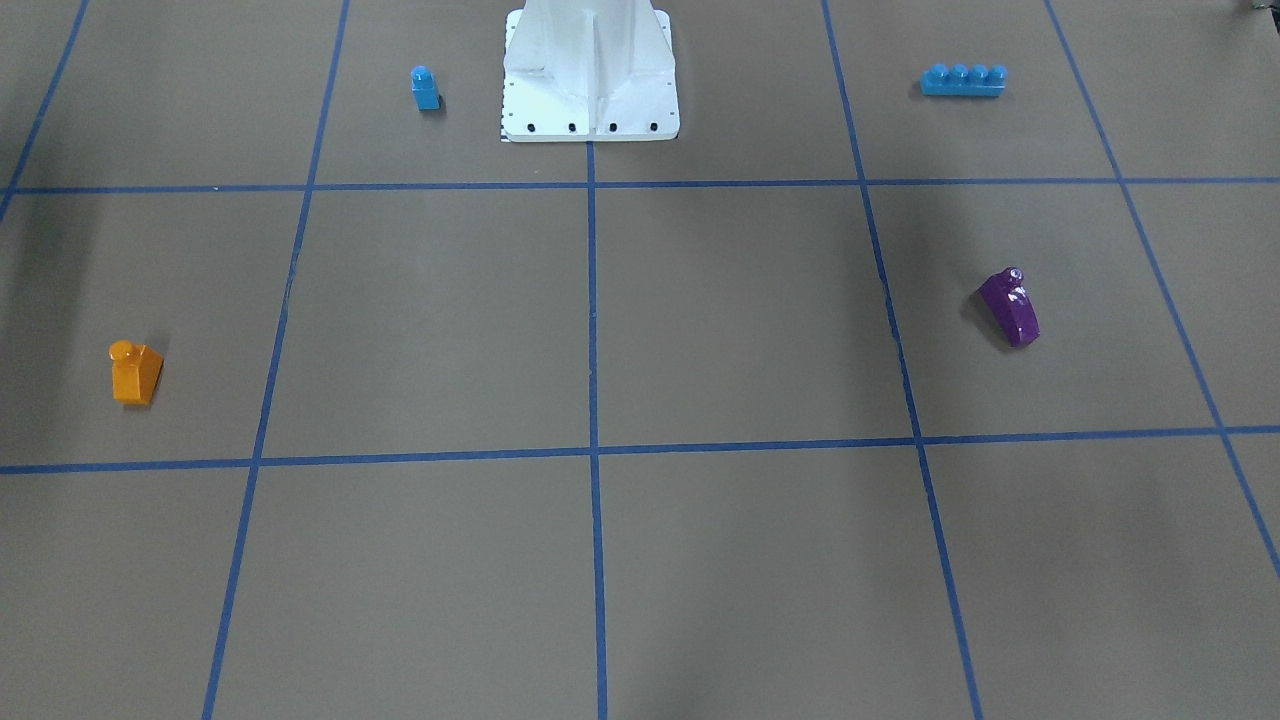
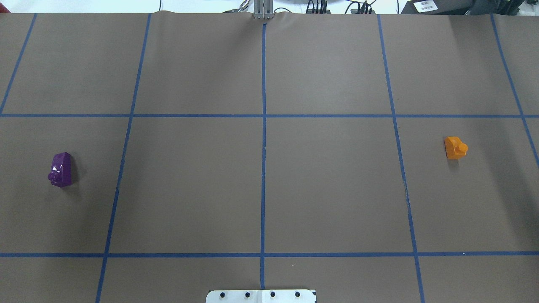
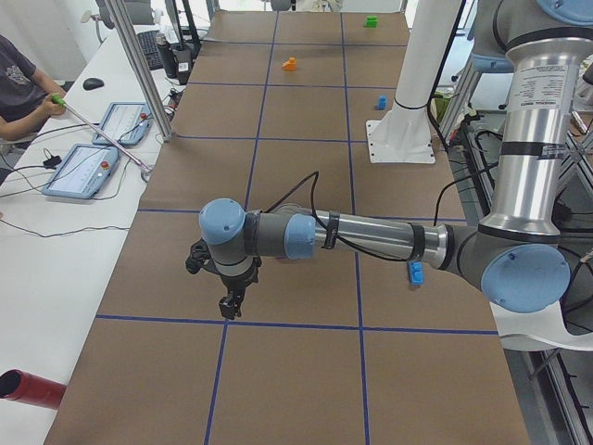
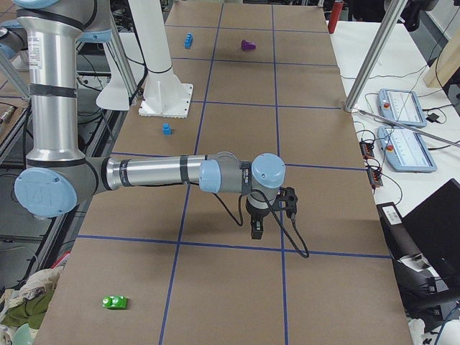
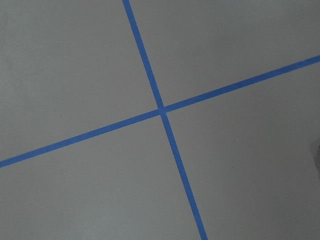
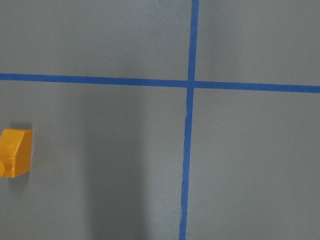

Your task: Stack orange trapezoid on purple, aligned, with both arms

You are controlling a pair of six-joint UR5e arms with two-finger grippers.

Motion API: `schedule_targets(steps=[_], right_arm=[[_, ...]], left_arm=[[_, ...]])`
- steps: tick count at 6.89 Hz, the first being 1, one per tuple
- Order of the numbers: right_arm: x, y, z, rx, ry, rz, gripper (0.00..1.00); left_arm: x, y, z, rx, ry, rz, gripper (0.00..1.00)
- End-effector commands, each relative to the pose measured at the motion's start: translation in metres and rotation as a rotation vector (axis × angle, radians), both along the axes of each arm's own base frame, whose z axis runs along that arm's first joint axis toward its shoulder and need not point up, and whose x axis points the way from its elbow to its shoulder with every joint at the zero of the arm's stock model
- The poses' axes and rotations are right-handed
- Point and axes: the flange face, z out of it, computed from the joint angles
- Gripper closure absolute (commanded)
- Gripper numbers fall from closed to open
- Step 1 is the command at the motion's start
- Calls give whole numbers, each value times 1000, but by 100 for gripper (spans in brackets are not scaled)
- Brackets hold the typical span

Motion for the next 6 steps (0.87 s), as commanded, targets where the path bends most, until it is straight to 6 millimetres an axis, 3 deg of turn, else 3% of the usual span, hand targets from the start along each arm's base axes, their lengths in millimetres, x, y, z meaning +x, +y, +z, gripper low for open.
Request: schedule_targets(steps=[1,2,4,6], right_arm=[[0,-3,-5,8,-1,2,0],[0,-4,-6,9,-1,3,0],[-1,-18,-30,61,-2,2,0],[-1,-20,-32,61,-2,5,0]], left_arm=[[0,-1,-3,10,-2,2,0],[0,-2,-3,12,-17,4,0],[3,-6,-18,42,-18,7,0],[11,-12,-53,112,-10,13,0]])
